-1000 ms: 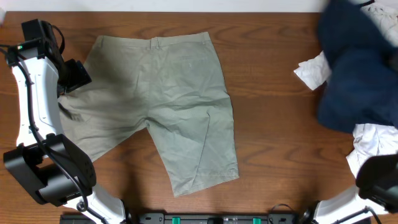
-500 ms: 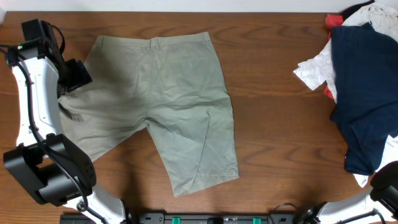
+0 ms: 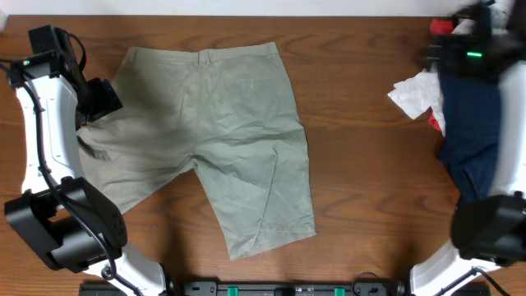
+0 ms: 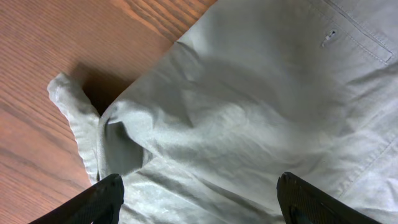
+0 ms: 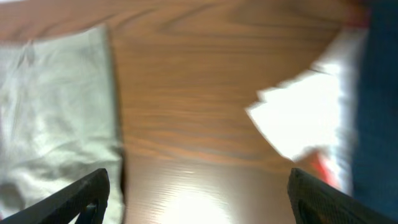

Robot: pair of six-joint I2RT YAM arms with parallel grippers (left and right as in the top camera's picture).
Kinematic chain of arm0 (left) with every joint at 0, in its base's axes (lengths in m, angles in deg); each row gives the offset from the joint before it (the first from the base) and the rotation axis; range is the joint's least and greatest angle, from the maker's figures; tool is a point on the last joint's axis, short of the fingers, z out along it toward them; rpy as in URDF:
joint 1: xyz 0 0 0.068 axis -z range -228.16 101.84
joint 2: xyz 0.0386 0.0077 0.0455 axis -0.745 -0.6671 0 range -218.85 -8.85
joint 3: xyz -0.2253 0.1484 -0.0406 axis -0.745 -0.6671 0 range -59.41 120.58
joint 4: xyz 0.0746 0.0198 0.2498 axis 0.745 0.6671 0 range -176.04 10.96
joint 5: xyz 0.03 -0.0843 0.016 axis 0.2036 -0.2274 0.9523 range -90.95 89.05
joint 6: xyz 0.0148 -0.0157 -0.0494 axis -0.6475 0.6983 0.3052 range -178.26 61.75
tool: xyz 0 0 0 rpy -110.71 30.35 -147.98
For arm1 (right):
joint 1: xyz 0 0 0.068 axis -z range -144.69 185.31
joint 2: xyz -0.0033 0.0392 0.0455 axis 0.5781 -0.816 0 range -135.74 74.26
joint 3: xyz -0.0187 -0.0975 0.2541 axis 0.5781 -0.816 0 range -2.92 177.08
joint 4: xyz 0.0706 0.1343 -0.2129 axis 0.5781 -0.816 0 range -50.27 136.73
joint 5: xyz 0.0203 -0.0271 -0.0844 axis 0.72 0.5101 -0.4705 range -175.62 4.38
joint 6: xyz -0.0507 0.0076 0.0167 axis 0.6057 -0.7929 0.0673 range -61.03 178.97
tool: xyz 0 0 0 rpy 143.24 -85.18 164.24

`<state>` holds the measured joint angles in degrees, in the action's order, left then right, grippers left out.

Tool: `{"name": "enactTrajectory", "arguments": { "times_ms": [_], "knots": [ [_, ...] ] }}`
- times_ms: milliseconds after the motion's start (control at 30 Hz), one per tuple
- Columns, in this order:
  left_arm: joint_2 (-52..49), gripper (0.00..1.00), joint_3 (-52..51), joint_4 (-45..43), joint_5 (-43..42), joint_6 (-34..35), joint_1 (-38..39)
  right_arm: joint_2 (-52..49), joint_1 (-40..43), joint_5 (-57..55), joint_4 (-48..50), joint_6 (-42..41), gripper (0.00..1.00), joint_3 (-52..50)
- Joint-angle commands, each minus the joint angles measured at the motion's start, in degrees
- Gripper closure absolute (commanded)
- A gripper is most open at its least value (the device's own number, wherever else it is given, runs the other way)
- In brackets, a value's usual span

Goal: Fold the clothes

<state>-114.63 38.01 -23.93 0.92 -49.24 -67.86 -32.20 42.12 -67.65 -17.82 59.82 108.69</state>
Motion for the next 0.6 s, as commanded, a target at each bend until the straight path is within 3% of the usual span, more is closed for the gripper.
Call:
{"name": "enactTrajectory", "arguments": {
  "times_ms": [0, 267, 567],
  "knots": [
    [0.22, 0.19, -0.13, 0.17, 0.02, -0.2, 0.2, 0.96, -8.41, -3.82, 4.39, -1.27, 0.11, -5.27],
    [0.22, 0.19, -0.13, 0.15, 0.02, -0.17, 0.2, -1.97, -23.28, -4.07, 18.43, -1.46, 0.16, -18.88],
    [0.22, 0.19, -0.13, 0.15, 0.04, -0.17, 0.2, -9.94, -30.18, -3.96, 19.3, -1.16, 0.25, -22.73]
  ]
}}
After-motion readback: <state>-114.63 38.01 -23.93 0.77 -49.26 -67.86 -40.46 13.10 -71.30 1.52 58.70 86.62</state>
